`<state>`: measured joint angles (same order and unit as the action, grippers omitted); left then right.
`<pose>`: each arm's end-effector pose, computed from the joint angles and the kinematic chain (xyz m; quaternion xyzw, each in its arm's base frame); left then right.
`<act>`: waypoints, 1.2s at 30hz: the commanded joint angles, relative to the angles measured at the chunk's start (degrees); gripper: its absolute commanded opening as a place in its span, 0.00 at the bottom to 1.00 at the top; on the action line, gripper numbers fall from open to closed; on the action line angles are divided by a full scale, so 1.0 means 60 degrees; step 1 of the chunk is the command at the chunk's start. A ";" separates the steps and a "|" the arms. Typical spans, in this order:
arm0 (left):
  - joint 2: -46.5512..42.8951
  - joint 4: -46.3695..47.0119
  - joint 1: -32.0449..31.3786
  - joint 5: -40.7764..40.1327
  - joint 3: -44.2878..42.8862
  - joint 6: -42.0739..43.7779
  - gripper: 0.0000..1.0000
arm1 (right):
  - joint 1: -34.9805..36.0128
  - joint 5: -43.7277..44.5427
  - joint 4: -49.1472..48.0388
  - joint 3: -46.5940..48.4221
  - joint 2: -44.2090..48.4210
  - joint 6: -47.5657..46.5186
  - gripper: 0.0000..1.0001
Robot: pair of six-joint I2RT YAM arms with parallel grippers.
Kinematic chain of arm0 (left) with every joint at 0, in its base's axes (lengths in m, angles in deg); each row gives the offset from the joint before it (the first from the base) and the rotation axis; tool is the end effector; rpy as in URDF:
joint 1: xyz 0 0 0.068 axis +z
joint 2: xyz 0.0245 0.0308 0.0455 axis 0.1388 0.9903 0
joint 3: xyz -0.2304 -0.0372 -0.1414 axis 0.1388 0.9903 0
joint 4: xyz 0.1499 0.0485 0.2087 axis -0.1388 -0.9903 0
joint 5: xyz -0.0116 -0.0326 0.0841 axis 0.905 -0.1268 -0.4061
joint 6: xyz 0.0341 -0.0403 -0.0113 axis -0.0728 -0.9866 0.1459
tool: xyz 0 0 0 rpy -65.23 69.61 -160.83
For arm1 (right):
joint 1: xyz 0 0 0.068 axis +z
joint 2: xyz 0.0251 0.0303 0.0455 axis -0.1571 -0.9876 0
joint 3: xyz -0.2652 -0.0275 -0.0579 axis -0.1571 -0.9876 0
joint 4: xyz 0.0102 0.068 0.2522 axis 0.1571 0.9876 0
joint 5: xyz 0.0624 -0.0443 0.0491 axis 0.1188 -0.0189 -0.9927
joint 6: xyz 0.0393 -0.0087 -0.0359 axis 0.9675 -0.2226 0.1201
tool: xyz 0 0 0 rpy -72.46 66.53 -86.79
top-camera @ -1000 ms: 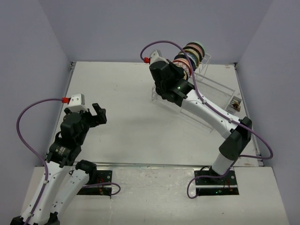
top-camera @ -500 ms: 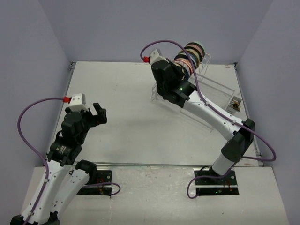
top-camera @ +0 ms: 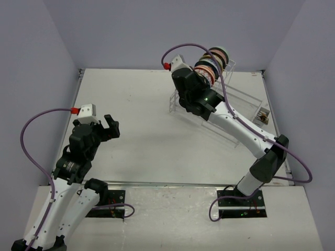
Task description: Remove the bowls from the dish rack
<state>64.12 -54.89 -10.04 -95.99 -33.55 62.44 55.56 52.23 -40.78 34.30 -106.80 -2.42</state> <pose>0.1225 -0.0301 0.3239 -0.1042 0.8059 -0.0945 0.5750 0.2725 0.2441 0.4139 -0.2314 0.7506 -0.3024 0.5400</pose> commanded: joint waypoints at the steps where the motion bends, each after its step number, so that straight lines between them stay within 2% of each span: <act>1: -0.0018 0.0333 -0.0014 0.0054 -0.0014 0.0015 1.00 | 0.0098 -0.0490 -0.0051 0.0128 0.0732 0.0890 0.00; 5: 0.0011 0.0304 -0.0014 0.0054 -0.0014 0.0016 1.00 | 0.0098 -0.0827 0.0185 0.0012 0.1009 0.1637 0.00; 19: 0.0085 0.0275 -0.0014 -0.0004 -0.0029 0.0015 1.00 | 0.0083 -0.1179 0.0185 -0.0325 0.1669 0.2282 0.00; 24: 0.0187 0.0275 -0.0014 0.0273 -0.0160 0.0103 1.00 | 0.0083 -0.2640 0.0973 -0.0297 0.2020 0.3598 0.00; 27: 0.0450 0.0260 -0.0014 0.1500 -0.0569 -0.0042 1.00 | 0.0083 -0.3945 0.1604 -0.0179 0.2255 0.4815 0.00; 28: 0.0552 0.0391 -0.0014 0.2752 -0.0687 -0.0319 1.00 | 0.0083 -0.4267 0.1794 -0.0223 0.2313 0.5281 0.00; 30: 0.0860 0.0945 -0.0014 0.4077 -0.0979 -0.0715 1.00 | 0.0098 -0.4372 0.1942 -0.0383 0.2401 0.5883 0.00; 31: 0.0963 0.1239 -0.0014 0.5170 -0.1025 -0.1138 1.00 | 0.0083 -0.4430 0.2087 -0.0457 0.2402 0.6046 0.00; 34: 0.1504 0.2498 -0.0058 0.6698 -0.1025 -0.2031 1.00 | 0.0098 -0.4562 0.2424 -0.0604 0.2227 0.6806 0.00; 36: 0.2133 0.2997 -0.0465 0.7041 -0.1171 -0.2327 1.00 | 0.0098 -0.4797 0.2601 -0.0575 0.1935 0.7246 0.00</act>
<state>73.65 -46.06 -10.57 -66.13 -37.94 54.35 55.93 26.28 -26.25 31.07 -94.54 32.85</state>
